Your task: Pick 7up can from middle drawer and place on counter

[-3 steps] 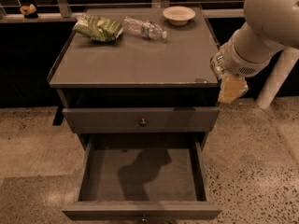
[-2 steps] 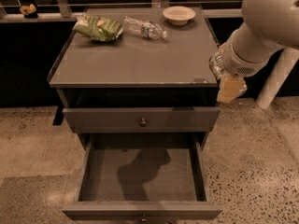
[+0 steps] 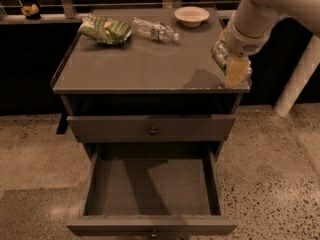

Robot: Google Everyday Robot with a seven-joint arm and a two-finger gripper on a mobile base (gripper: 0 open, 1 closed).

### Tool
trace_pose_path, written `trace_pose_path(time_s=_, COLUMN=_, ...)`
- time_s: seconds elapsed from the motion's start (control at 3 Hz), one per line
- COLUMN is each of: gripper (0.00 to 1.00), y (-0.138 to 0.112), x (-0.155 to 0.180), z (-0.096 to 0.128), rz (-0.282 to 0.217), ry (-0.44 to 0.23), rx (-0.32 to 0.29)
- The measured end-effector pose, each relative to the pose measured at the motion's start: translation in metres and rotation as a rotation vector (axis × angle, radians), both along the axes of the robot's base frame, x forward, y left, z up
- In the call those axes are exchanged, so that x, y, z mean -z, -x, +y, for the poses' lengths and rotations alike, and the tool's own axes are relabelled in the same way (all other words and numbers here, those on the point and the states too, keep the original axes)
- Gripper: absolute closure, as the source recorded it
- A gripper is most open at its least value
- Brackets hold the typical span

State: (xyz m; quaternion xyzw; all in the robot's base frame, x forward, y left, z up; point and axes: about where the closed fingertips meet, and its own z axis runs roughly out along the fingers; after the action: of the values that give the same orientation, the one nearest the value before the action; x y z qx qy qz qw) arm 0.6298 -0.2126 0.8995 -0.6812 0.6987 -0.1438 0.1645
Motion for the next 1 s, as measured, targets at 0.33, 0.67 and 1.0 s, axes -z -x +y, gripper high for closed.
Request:
trace_pose_path(time_s=0.33, gripper=1.00, y=-0.042, x=0.005, z=0.003, rz=0.034, ry=0.014, rx=-0.081)
trace_pose_path(time_s=0.67, gripper=1.00, y=-0.084, x=0.005, z=0.003, rz=0.007, ry=-0.020, rx=-0.108)
trace_pose_path(time_s=1.0, gripper=1.00, y=-0.139, x=0.023, z=0.025, rz=0.003, ry=-0.043, rx=-0.136)
